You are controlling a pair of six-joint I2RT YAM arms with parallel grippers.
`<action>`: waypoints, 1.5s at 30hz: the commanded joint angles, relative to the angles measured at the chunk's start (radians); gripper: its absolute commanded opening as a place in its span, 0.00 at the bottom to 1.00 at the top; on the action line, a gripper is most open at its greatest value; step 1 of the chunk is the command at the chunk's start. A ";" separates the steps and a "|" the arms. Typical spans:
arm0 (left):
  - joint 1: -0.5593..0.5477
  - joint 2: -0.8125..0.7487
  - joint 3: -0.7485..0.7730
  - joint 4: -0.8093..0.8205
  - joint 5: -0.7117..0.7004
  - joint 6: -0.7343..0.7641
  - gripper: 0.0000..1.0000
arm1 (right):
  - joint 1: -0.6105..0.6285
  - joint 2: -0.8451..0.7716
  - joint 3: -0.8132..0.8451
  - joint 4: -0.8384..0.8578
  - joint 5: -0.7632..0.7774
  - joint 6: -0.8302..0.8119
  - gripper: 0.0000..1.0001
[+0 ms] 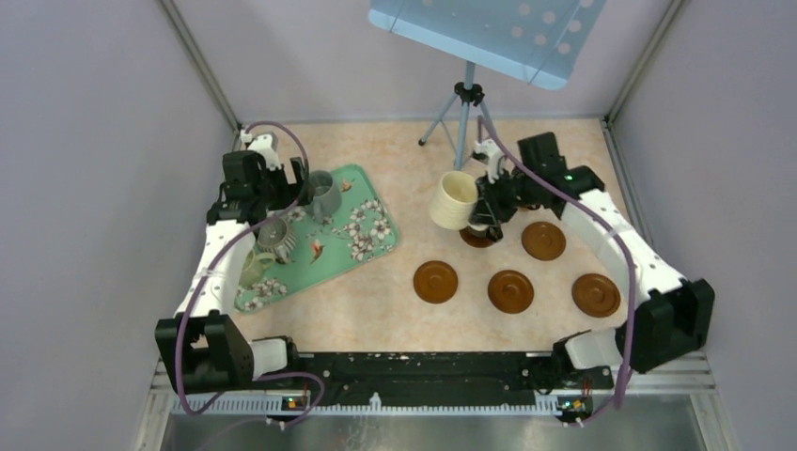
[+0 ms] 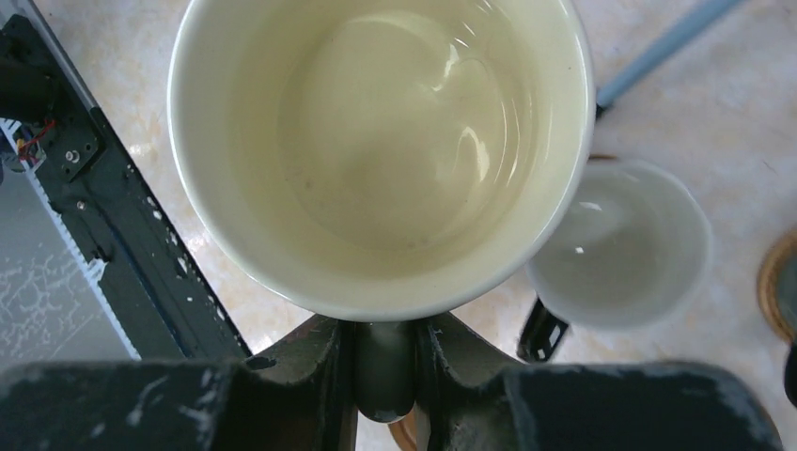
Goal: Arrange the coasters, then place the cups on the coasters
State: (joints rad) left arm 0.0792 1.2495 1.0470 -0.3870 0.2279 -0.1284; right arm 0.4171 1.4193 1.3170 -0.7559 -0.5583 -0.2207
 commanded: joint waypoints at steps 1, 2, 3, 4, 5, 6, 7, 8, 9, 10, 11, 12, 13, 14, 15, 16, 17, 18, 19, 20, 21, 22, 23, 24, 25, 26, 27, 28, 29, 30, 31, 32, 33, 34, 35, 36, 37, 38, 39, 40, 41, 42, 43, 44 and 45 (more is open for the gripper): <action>0.005 -0.043 -0.014 0.056 0.026 -0.001 0.99 | -0.159 -0.196 -0.010 0.010 -0.150 -0.081 0.00; 0.006 -0.043 -0.013 0.056 0.030 -0.002 0.99 | -0.199 -0.215 -0.013 -0.013 -0.162 -0.100 0.00; 0.006 -0.042 -0.012 0.055 0.032 -0.002 0.99 | -0.234 -0.231 -0.016 -0.037 -0.174 -0.122 0.00; 0.005 -0.042 -0.012 0.056 0.036 -0.004 0.99 | -0.290 -0.246 -0.025 -0.057 -0.185 -0.142 0.00; 0.005 -0.040 -0.011 0.056 0.037 -0.005 0.99 | -0.333 -0.258 -0.036 -0.073 -0.197 -0.165 0.00; 0.006 -0.038 -0.009 0.054 0.037 -0.005 0.99 | -0.372 -0.269 -0.048 -0.091 -0.198 -0.189 0.00; 0.005 -0.038 -0.008 0.053 0.037 -0.005 0.99 | -0.406 -0.278 -0.062 -0.105 -0.195 -0.216 0.00; 0.007 -0.037 -0.007 0.052 0.035 -0.005 0.99 | -0.460 -0.286 -0.077 -0.123 -0.188 -0.243 0.00; 0.007 -0.037 -0.006 0.051 0.034 -0.005 0.99 | -0.502 -0.293 -0.091 -0.137 -0.183 -0.266 0.00; 0.007 -0.038 -0.008 0.051 0.032 -0.006 0.99 | -0.544 -0.300 -0.106 -0.148 -0.177 -0.289 0.00; 0.007 -0.039 -0.008 0.052 0.031 -0.006 0.99 | -0.578 -0.307 -0.120 -0.156 -0.168 -0.308 0.00; 0.007 -0.038 -0.010 0.054 0.033 -0.006 0.99 | -0.611 -0.312 -0.137 -0.158 -0.158 -0.331 0.00; 0.007 -0.038 -0.010 0.054 0.033 -0.006 0.99 | -0.636 -0.320 -0.156 -0.158 -0.149 -0.351 0.00; 0.007 -0.035 -0.009 0.054 0.033 -0.008 0.99 | -0.657 -0.325 -0.174 -0.153 -0.136 -0.369 0.00; 0.007 -0.031 -0.007 0.054 0.034 -0.008 0.99 | -0.670 -0.333 -0.200 -0.142 -0.121 -0.388 0.00; 0.007 -0.029 -0.007 0.055 0.036 -0.009 0.99 | -0.681 -0.339 -0.225 -0.123 -0.106 -0.404 0.00; 0.007 -0.027 -0.007 0.056 0.036 -0.011 0.99 | -0.689 -0.343 -0.253 -0.100 -0.095 -0.416 0.00; 0.007 -0.025 -0.008 0.057 0.037 -0.011 0.99 | -0.698 -0.340 -0.275 -0.081 -0.091 -0.438 0.00; 0.007 -0.025 -0.008 0.057 0.037 -0.010 0.99 | -0.701 -0.336 -0.293 -0.062 -0.084 -0.447 0.00; 0.007 -0.023 -0.010 0.057 0.035 -0.011 0.99 | -0.703 -0.330 -0.311 -0.040 -0.073 -0.452 0.00; 0.007 -0.023 -0.011 0.057 0.032 -0.009 0.99 | -0.704 -0.325 -0.328 -0.018 -0.064 -0.458 0.00; 0.007 -0.025 -0.013 0.057 0.029 -0.007 0.99 | -0.705 -0.319 -0.344 0.007 -0.049 -0.461 0.00; 0.007 -0.027 -0.014 0.058 0.025 -0.006 0.99 | -0.705 -0.317 -0.363 0.035 -0.033 -0.461 0.00; 0.007 -0.028 -0.017 0.059 0.022 -0.004 0.99 | -0.705 -0.318 -0.390 0.065 -0.016 -0.460 0.00; 0.006 -0.030 -0.019 0.060 0.018 -0.003 0.99 | -0.705 -0.322 -0.411 0.095 0.003 -0.458 0.00; 0.007 -0.032 -0.021 0.060 0.016 -0.002 0.99 | -0.705 -0.330 -0.436 0.127 0.027 -0.451 0.00; 0.007 -0.033 -0.023 0.062 0.015 -0.002 0.99 | -0.705 -0.340 -0.462 0.164 0.051 -0.443 0.00; 0.007 -0.033 -0.024 0.064 0.014 -0.002 0.99 | -0.704 -0.352 -0.488 0.193 0.071 -0.439 0.00; 0.007 -0.033 -0.025 0.066 0.015 -0.002 0.99 | -0.705 -0.362 -0.511 0.219 0.087 -0.436 0.00; 0.008 -0.032 -0.025 0.068 0.015 -0.003 0.99 | -0.705 -0.372 -0.530 0.237 0.097 -0.437 0.00; 0.008 -0.031 -0.024 0.069 0.016 -0.004 0.99 | -0.705 -0.377 -0.545 0.247 0.104 -0.439 0.00; 0.008 -0.027 -0.022 0.069 0.017 -0.005 0.99 | -0.705 -0.380 -0.555 0.256 0.109 -0.439 0.00; 0.008 -0.025 -0.020 0.069 0.018 -0.008 0.99 | -0.705 -0.379 -0.563 0.264 0.114 -0.437 0.00; 0.008 -0.021 -0.017 0.069 0.020 -0.007 0.99 | -0.704 -0.378 -0.571 0.270 0.116 -0.436 0.00; 0.008 -0.018 -0.015 0.068 0.022 -0.008 0.99 | -0.705 -0.372 -0.577 0.279 0.122 -0.433 0.00; 0.008 -0.017 -0.014 0.066 0.022 -0.010 0.99 | -0.705 -0.369 -0.584 0.293 0.130 -0.429 0.00; 0.008 -0.016 -0.013 0.065 0.022 -0.010 0.99 | -0.706 -0.365 -0.590 0.304 0.135 -0.427 0.00; 0.008 -0.018 -0.013 0.063 0.021 -0.010 0.99 | -0.708 -0.360 -0.597 0.323 0.136 -0.425 0.00; 0.008 -0.021 -0.014 0.063 0.021 -0.010 0.99 | -0.712 -0.355 -0.603 0.334 0.133 -0.418 0.00; 0.008 -0.023 -0.014 0.063 0.019 -0.010 0.99 | -0.714 -0.349 -0.609 0.344 0.131 -0.414 0.00; 0.008 -0.024 -0.016 0.063 0.018 -0.010 0.99 | -0.714 -0.342 -0.612 0.350 0.128 -0.409 0.00; 0.008 -0.026 -0.016 0.063 0.016 -0.008 0.99 | -0.715 -0.334 -0.613 0.354 0.126 -0.407 0.00; 0.008 -0.027 -0.016 0.063 0.015 -0.007 0.99 | -0.716 -0.323 -0.614 0.360 0.126 -0.406 0.00; 0.008 -0.029 -0.016 0.063 0.014 -0.008 0.99 | -0.715 -0.316 -0.614 0.364 0.124 -0.404 0.00; 0.008 -0.029 -0.015 0.062 0.014 -0.008 0.99 | -0.717 -0.308 -0.615 0.370 0.123 -0.403 0.00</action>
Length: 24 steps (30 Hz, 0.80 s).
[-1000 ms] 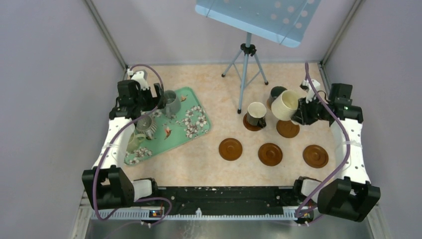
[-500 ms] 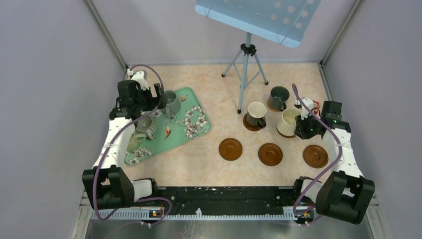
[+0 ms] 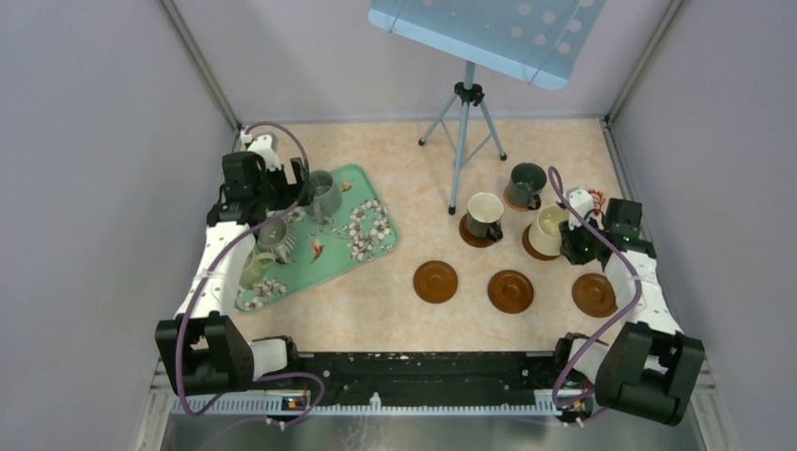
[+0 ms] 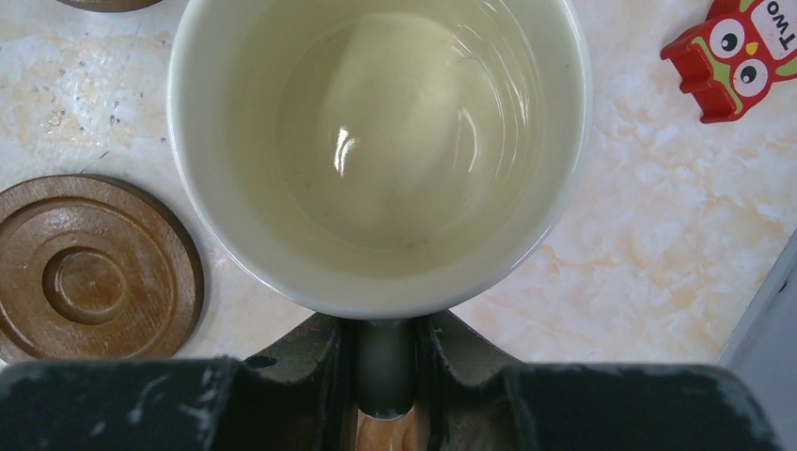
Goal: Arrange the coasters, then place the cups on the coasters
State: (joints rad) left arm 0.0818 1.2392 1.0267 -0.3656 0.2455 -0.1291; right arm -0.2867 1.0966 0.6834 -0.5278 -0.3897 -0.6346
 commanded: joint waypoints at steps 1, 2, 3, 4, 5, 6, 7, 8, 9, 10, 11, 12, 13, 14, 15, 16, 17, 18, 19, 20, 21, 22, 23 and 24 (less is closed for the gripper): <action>0.005 -0.018 0.006 0.040 -0.003 -0.006 0.99 | -0.015 0.020 0.016 0.147 -0.051 0.012 0.00; 0.006 -0.018 0.007 0.040 -0.003 -0.008 0.99 | -0.015 0.024 0.012 0.154 -0.055 0.014 0.00; 0.006 -0.016 0.008 0.039 -0.003 -0.007 0.99 | -0.017 0.026 0.008 0.160 -0.063 0.014 0.00; 0.006 -0.015 0.009 0.039 -0.003 -0.007 0.99 | -0.017 0.028 0.003 0.167 -0.072 0.012 0.00; 0.006 -0.016 0.009 0.039 -0.003 -0.008 0.99 | -0.017 0.030 -0.002 0.175 -0.075 0.013 0.00; 0.006 -0.014 0.009 0.039 -0.004 -0.008 0.99 | -0.017 0.033 -0.007 0.185 -0.074 0.017 0.00; 0.006 -0.014 0.008 0.039 -0.005 -0.007 0.99 | -0.017 0.039 -0.009 0.191 -0.073 0.019 0.00; 0.006 -0.014 0.009 0.039 -0.005 -0.008 0.99 | -0.017 0.045 -0.012 0.198 -0.070 0.021 0.00; 0.006 -0.014 0.009 0.039 -0.005 -0.007 0.99 | -0.018 0.052 -0.014 0.201 -0.070 0.020 0.00; 0.005 -0.014 0.009 0.039 -0.006 -0.006 0.99 | -0.019 0.058 -0.015 0.201 -0.073 0.021 0.00; 0.006 -0.014 0.008 0.039 -0.007 -0.006 0.99 | -0.019 0.064 -0.015 0.202 -0.078 0.019 0.00; 0.006 -0.014 0.009 0.039 -0.008 -0.005 0.99 | -0.019 0.071 -0.018 0.202 -0.085 0.019 0.00; 0.006 -0.012 0.009 0.039 -0.009 -0.006 0.99 | -0.019 0.077 -0.018 0.204 -0.087 0.019 0.00; 0.007 -0.012 0.009 0.038 -0.009 -0.005 0.99 | -0.019 0.084 -0.019 0.205 -0.085 0.019 0.00; 0.007 -0.012 0.009 0.037 -0.008 -0.004 0.99 | -0.019 0.088 -0.019 0.207 -0.084 0.018 0.00; 0.007 -0.013 0.009 0.037 -0.007 -0.005 0.99 | -0.018 0.094 -0.020 0.209 -0.083 0.018 0.00; 0.007 -0.012 0.009 0.037 -0.006 -0.004 0.99 | -0.019 0.097 -0.021 0.209 -0.083 0.016 0.00; 0.007 -0.013 0.009 0.037 -0.008 -0.005 0.99 | -0.019 0.100 -0.022 0.210 -0.083 0.014 0.00; 0.007 -0.012 0.009 0.037 -0.010 -0.004 0.99 | -0.019 0.101 -0.024 0.211 -0.083 0.013 0.00; 0.007 -0.011 0.009 0.037 -0.009 -0.003 0.99 | -0.019 0.104 -0.025 0.212 -0.082 0.013 0.00; 0.006 -0.011 0.009 0.037 -0.009 -0.003 0.99 | -0.019 0.105 -0.026 0.213 -0.080 0.013 0.00; 0.007 -0.009 0.009 0.037 -0.009 -0.003 0.99 | -0.019 0.108 -0.028 0.215 -0.077 0.013 0.02; 0.007 -0.008 0.009 0.038 -0.009 -0.004 0.99 | -0.019 0.110 -0.028 0.215 -0.078 0.012 0.04; 0.007 -0.008 0.009 0.038 -0.008 -0.005 0.99 | -0.019 0.114 -0.030 0.216 -0.078 0.012 0.06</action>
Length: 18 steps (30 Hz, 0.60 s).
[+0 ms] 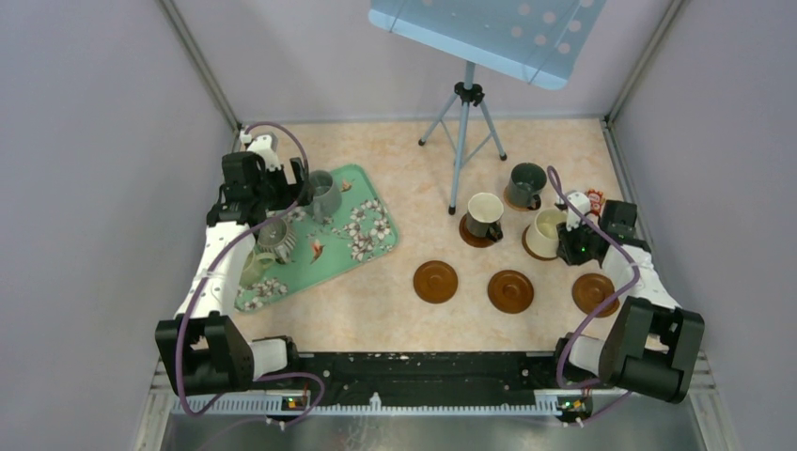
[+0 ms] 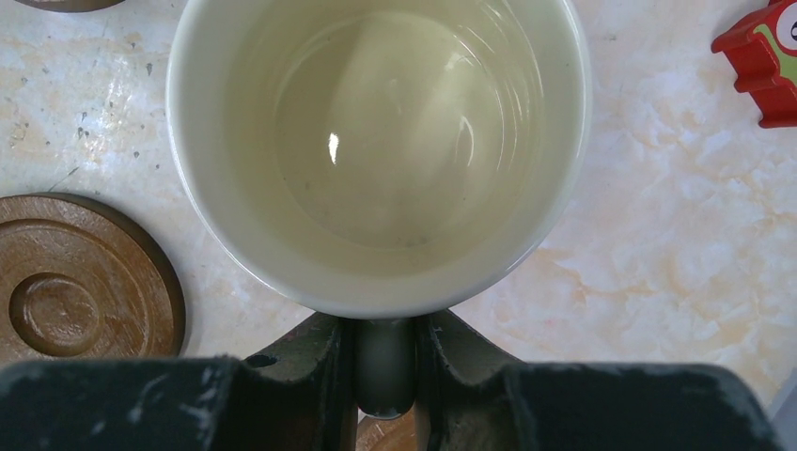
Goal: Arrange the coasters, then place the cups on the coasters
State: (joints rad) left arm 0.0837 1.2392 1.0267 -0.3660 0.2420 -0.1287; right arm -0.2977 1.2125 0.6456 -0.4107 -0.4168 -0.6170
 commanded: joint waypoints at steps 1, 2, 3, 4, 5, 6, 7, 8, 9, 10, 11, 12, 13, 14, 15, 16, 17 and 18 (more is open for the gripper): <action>0.005 -0.007 0.009 0.039 -0.006 -0.006 0.99 | -0.008 0.002 0.006 0.099 -0.051 -0.006 0.08; 0.005 -0.005 0.009 0.039 -0.006 -0.006 0.99 | -0.008 0.007 0.004 0.102 -0.051 -0.007 0.10; 0.005 -0.005 0.009 0.039 -0.006 -0.006 0.99 | -0.008 0.012 0.003 0.102 -0.051 -0.007 0.12; 0.005 -0.005 0.009 0.038 -0.006 -0.006 0.99 | -0.008 0.015 0.002 0.103 -0.051 -0.007 0.14; 0.005 -0.005 0.009 0.038 -0.007 -0.007 0.99 | -0.008 0.018 0.001 0.103 -0.051 -0.007 0.17; 0.005 -0.006 0.009 0.038 -0.007 -0.006 0.99 | -0.008 0.022 0.001 0.105 -0.051 -0.008 0.18; 0.005 -0.006 0.009 0.038 -0.007 -0.007 0.99 | -0.008 0.024 0.000 0.106 -0.051 -0.007 0.18; 0.005 -0.006 0.010 0.038 -0.007 -0.006 0.99 | -0.008 0.026 0.001 0.108 -0.052 -0.007 0.19; 0.005 -0.007 0.010 0.038 -0.007 -0.006 0.99 | -0.008 0.028 0.003 0.109 -0.051 -0.006 0.20; 0.005 -0.006 0.010 0.037 -0.007 -0.007 0.99 | -0.008 0.031 0.004 0.108 -0.050 -0.005 0.21; 0.007 -0.006 0.010 0.036 -0.007 -0.006 0.99 | -0.008 0.032 0.006 0.105 -0.050 -0.005 0.24; 0.006 -0.007 0.010 0.036 -0.009 -0.005 0.99 | -0.008 0.033 0.008 0.102 -0.050 -0.006 0.26; 0.005 -0.006 0.009 0.037 -0.009 -0.006 0.99 | -0.008 0.032 0.009 0.099 -0.050 -0.007 0.30; 0.007 -0.006 0.008 0.038 -0.009 -0.005 0.99 | -0.008 0.030 0.009 0.094 -0.050 -0.009 0.35; 0.007 -0.006 0.009 0.038 -0.009 -0.006 0.99 | -0.008 0.028 0.009 0.089 -0.052 -0.010 0.37; 0.007 -0.005 0.011 0.037 -0.008 -0.008 0.99 | -0.008 0.024 0.010 0.083 -0.054 -0.012 0.39; 0.007 -0.003 0.011 0.038 -0.006 -0.006 0.99 | -0.008 0.021 0.012 0.077 -0.055 -0.012 0.41; 0.007 -0.003 0.010 0.037 -0.006 -0.006 0.99 | -0.008 0.018 0.016 0.067 -0.058 -0.012 0.43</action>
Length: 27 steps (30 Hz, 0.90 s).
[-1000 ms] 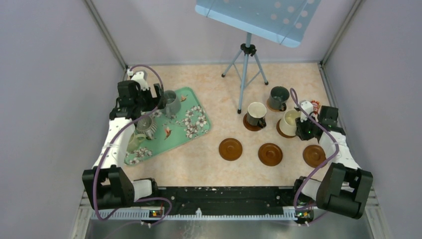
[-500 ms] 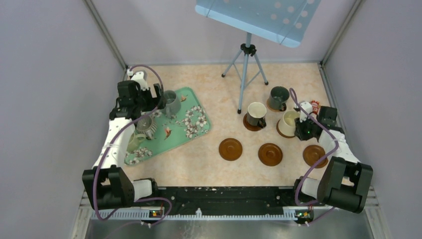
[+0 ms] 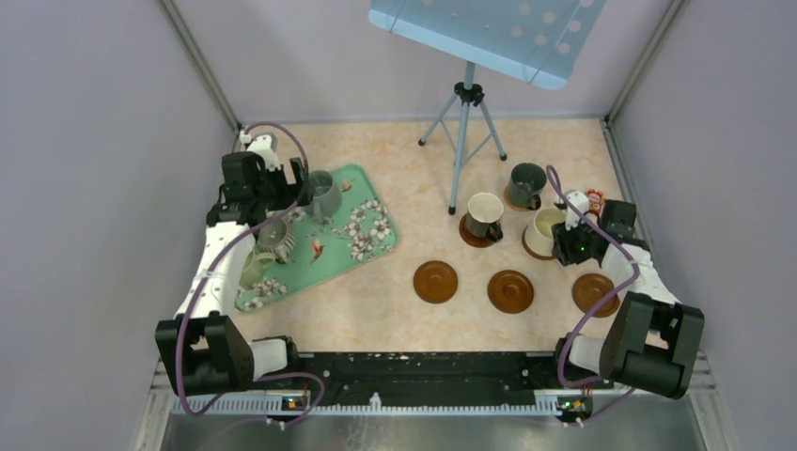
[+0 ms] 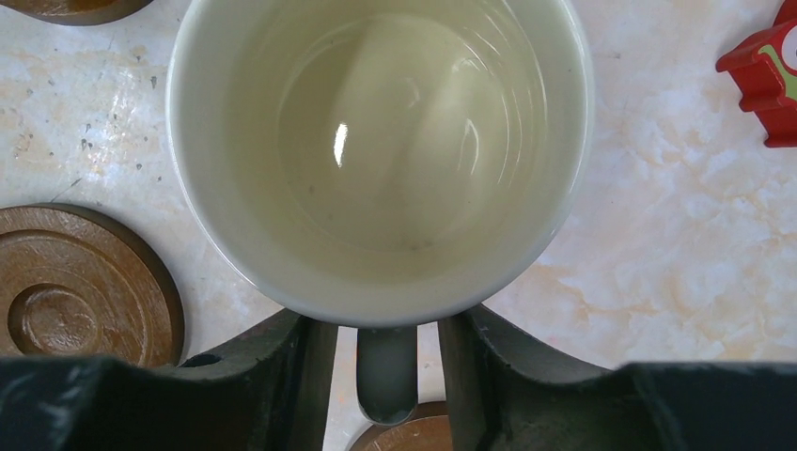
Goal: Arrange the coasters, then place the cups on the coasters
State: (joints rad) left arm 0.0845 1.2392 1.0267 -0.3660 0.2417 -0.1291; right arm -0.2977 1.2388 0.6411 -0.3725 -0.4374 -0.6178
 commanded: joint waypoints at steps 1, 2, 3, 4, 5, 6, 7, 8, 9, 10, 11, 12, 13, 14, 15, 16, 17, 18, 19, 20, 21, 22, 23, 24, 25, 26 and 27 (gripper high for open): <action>0.005 -0.003 0.012 0.037 -0.004 -0.006 0.99 | -0.007 -0.012 0.025 0.016 -0.041 -0.011 0.44; 0.006 -0.004 0.013 0.036 -0.003 -0.007 0.99 | -0.007 -0.016 0.030 0.000 -0.044 -0.010 0.45; 0.006 -0.003 0.015 0.035 -0.002 -0.007 0.99 | -0.008 -0.022 0.037 -0.014 -0.048 -0.009 0.46; 0.006 -0.002 0.016 0.034 -0.002 -0.008 0.99 | -0.008 -0.031 0.041 -0.030 -0.051 -0.008 0.48; 0.006 -0.002 0.016 0.034 0.000 -0.008 0.99 | -0.007 -0.039 0.045 -0.042 -0.053 -0.008 0.49; 0.006 -0.003 0.016 0.033 0.001 -0.007 0.99 | -0.007 -0.044 0.049 -0.053 -0.052 -0.008 0.51; 0.006 -0.003 0.017 0.033 0.003 -0.007 0.99 | -0.008 -0.049 0.052 -0.063 -0.051 -0.008 0.52; 0.006 -0.002 0.016 0.034 0.002 -0.009 0.99 | -0.008 -0.052 0.055 -0.073 -0.049 -0.009 0.53; 0.006 -0.001 0.015 0.035 0.002 -0.009 0.99 | -0.008 -0.054 0.059 -0.087 -0.051 -0.013 0.54; 0.006 -0.002 0.015 0.035 0.003 -0.009 0.99 | -0.008 -0.052 0.064 -0.105 -0.054 -0.021 0.54; 0.006 -0.003 0.015 0.035 0.003 -0.009 0.99 | -0.008 -0.053 0.070 -0.123 -0.058 -0.028 0.54; 0.006 -0.003 0.013 0.035 0.004 -0.008 0.99 | -0.008 -0.054 0.077 -0.140 -0.062 -0.031 0.54; 0.006 -0.003 0.013 0.035 0.003 -0.007 0.99 | -0.007 -0.058 0.085 -0.159 -0.068 -0.034 0.55; 0.006 -0.003 0.012 0.035 0.002 -0.008 0.99 | -0.007 -0.062 0.092 -0.178 -0.077 -0.037 0.56; 0.006 -0.005 0.012 0.035 0.004 -0.008 0.99 | -0.008 -0.068 0.101 -0.195 -0.086 -0.040 0.58; 0.006 -0.003 0.013 0.034 0.007 -0.007 0.99 | -0.008 -0.073 0.112 -0.213 -0.088 -0.042 0.60; 0.006 -0.002 0.014 0.032 0.011 -0.007 0.99 | -0.008 -0.076 0.125 -0.230 -0.087 -0.042 0.61; 0.006 -0.002 0.016 0.031 0.014 -0.006 0.99 | -0.008 -0.079 0.141 -0.247 -0.079 -0.043 0.63; 0.006 0.000 0.019 0.029 0.015 -0.005 0.99 | -0.008 -0.082 0.166 -0.270 -0.070 -0.042 0.64; 0.006 0.001 0.019 0.028 0.018 -0.003 0.99 | -0.008 -0.088 0.184 -0.289 -0.063 -0.042 0.66; 0.006 0.002 0.021 0.026 0.023 -0.002 0.99 | -0.008 -0.094 0.205 -0.305 -0.057 -0.043 0.67; 0.006 0.004 0.024 0.024 0.025 -0.001 0.99 | -0.008 -0.099 0.223 -0.319 -0.056 -0.043 0.68; 0.006 0.008 0.026 0.021 0.030 0.001 0.99 | -0.006 -0.105 0.243 -0.334 -0.064 -0.043 0.69; 0.006 0.010 0.031 0.018 0.035 0.005 0.99 | -0.002 -0.109 0.261 -0.351 -0.072 -0.045 0.70; 0.006 0.016 0.036 0.012 0.045 0.011 0.99 | 0.014 -0.110 0.282 -0.364 -0.067 -0.046 0.70; 0.006 0.023 0.043 0.002 0.056 0.017 0.99 | 0.038 -0.112 0.301 -0.374 -0.045 -0.046 0.70; 0.006 0.028 0.052 -0.007 0.066 0.023 0.99 | 0.067 -0.114 0.318 -0.378 -0.019 -0.043 0.70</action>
State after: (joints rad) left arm 0.0845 1.2488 1.0279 -0.3683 0.2584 -0.1276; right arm -0.2871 1.1595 0.8650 -0.6918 -0.4793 -0.6483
